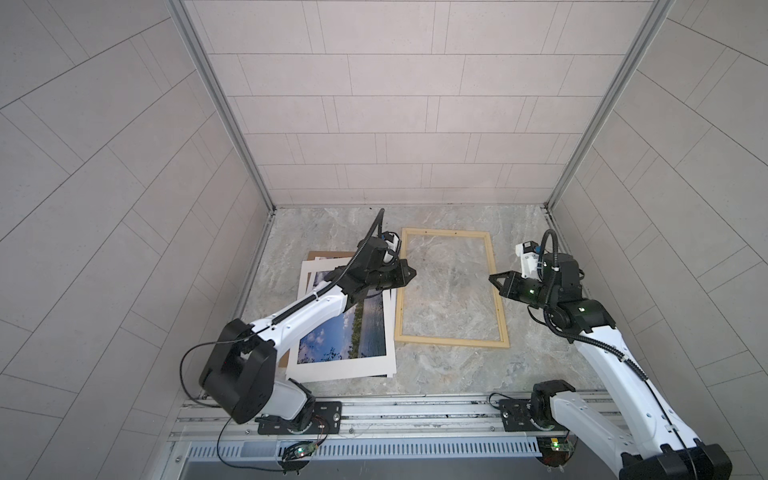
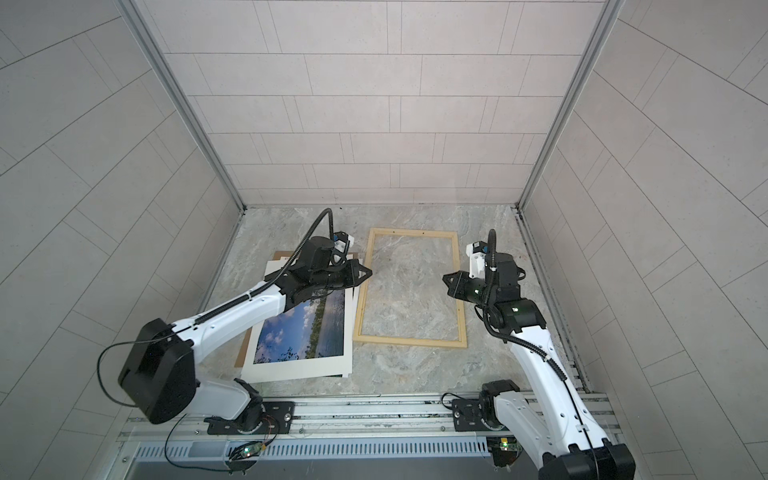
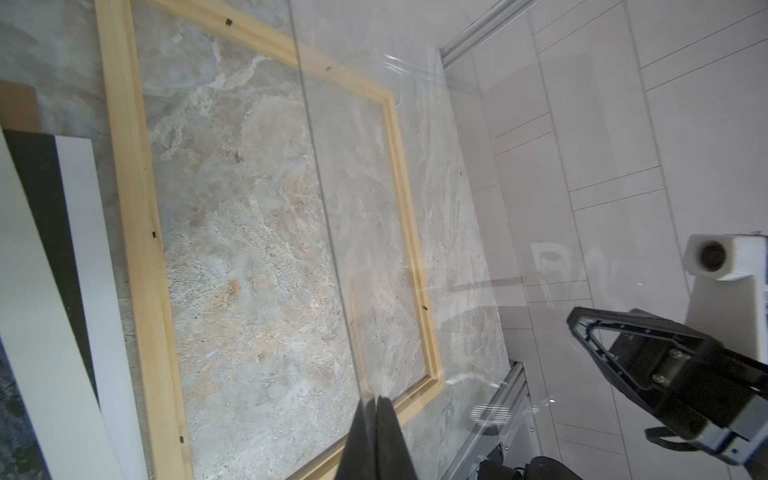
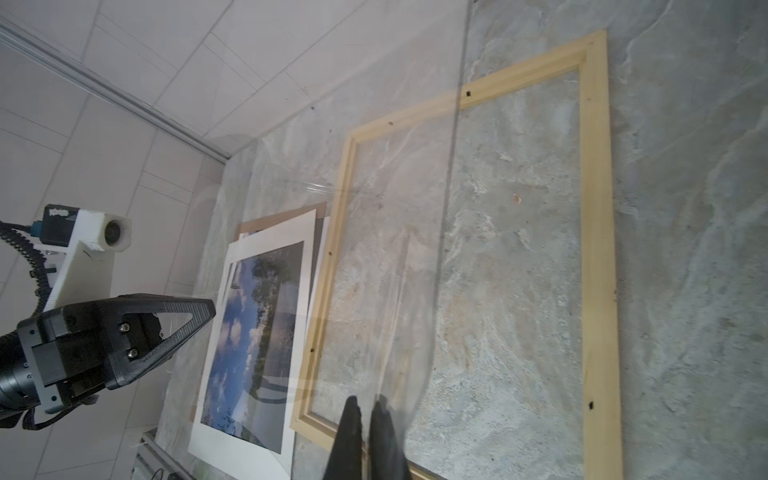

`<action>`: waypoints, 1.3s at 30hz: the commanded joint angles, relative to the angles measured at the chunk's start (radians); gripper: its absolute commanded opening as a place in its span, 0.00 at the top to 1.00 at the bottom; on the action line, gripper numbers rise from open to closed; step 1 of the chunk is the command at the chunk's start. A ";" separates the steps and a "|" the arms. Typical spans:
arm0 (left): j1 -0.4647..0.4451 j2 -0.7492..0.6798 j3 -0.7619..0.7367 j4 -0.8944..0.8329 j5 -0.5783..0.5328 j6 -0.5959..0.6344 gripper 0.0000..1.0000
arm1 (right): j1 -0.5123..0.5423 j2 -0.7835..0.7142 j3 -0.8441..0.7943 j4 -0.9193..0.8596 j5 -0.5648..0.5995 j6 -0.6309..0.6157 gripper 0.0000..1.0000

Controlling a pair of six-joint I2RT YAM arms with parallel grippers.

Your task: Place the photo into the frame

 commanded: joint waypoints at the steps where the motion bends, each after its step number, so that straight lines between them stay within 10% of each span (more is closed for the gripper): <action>1: 0.003 0.068 -0.015 0.094 -0.021 0.014 1.00 | -0.022 0.045 -0.012 0.014 0.073 -0.063 1.00; 15: 0.000 0.261 -0.047 0.118 0.032 -0.042 1.00 | -0.107 0.299 -0.080 0.056 -0.075 -0.056 1.00; 39: -0.005 0.195 -0.186 0.157 0.046 -0.101 1.00 | -0.127 0.229 -0.197 -0.046 -0.137 -0.120 1.00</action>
